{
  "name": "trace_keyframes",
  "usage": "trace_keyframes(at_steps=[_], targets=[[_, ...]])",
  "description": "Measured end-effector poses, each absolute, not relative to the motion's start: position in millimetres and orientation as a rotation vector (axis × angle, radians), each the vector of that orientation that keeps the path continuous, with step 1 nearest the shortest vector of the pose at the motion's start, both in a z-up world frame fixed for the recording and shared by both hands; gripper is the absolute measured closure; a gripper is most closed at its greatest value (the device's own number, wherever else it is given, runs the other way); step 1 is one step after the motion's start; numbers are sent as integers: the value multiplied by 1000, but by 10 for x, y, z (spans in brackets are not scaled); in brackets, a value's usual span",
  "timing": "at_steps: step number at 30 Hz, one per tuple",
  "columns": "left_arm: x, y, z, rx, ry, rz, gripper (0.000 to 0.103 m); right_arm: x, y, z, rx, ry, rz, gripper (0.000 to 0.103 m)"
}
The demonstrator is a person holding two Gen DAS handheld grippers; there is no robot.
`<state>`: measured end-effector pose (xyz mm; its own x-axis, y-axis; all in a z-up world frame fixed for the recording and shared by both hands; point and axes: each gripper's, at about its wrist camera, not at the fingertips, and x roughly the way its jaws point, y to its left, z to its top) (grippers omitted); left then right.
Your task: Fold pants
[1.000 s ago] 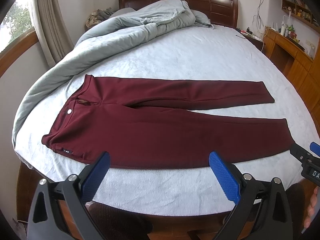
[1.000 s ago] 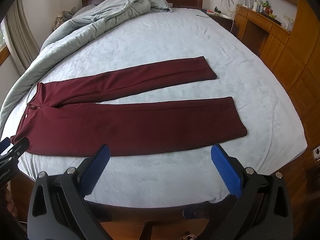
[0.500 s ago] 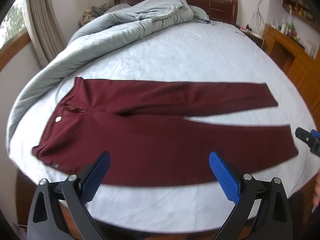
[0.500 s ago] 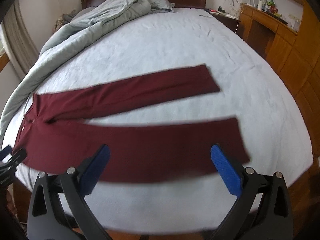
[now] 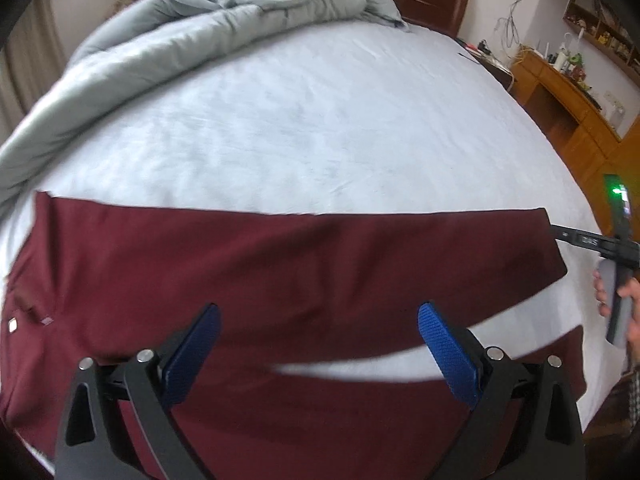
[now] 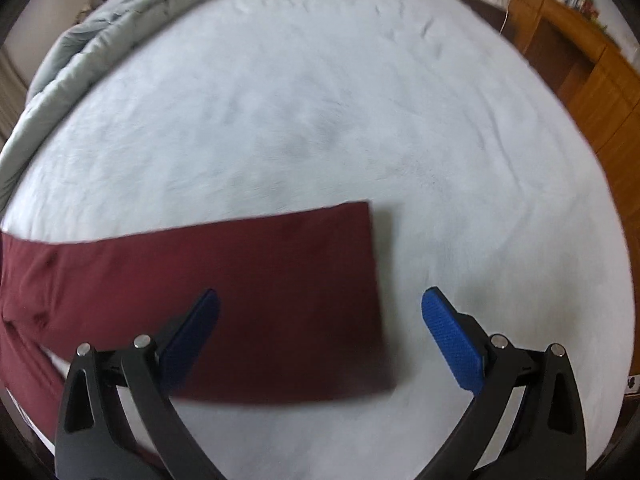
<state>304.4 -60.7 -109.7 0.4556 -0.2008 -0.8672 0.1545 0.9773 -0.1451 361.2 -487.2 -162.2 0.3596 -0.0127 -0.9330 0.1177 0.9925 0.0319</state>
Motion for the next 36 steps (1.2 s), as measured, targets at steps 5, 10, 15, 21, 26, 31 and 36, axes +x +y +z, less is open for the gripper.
trace_keyframes(at_steps=[5,10,15,21,26,31,36], targets=[[3334,-878,-1263,-41,1084,-248,4,3939,-5237,-1941,228,1263,-1,3],[3492,-1155,-1358,-5,1090,-282,4,4034,-5184,-2048,173,1271,41,3],[3613,-1403,-1429,116,1080,-334,4,3927,-5105,-1869,146,1245,203,79],[3812,-1541,-1527,223,1064,-509,4,3587,-5087,-1364,125,1119,329,81],[4133,-1611,-1609,156,1118,-732,4,3368,-5203,-1035,154,1050,409,81],[4374,-1803,-1705,80,1192,-929,4,3418,-5153,-882,156,1008,443,81],[4462,-1987,-1818,88,1294,-1067,4,3428,-5159,-869,158,1000,455,81]])
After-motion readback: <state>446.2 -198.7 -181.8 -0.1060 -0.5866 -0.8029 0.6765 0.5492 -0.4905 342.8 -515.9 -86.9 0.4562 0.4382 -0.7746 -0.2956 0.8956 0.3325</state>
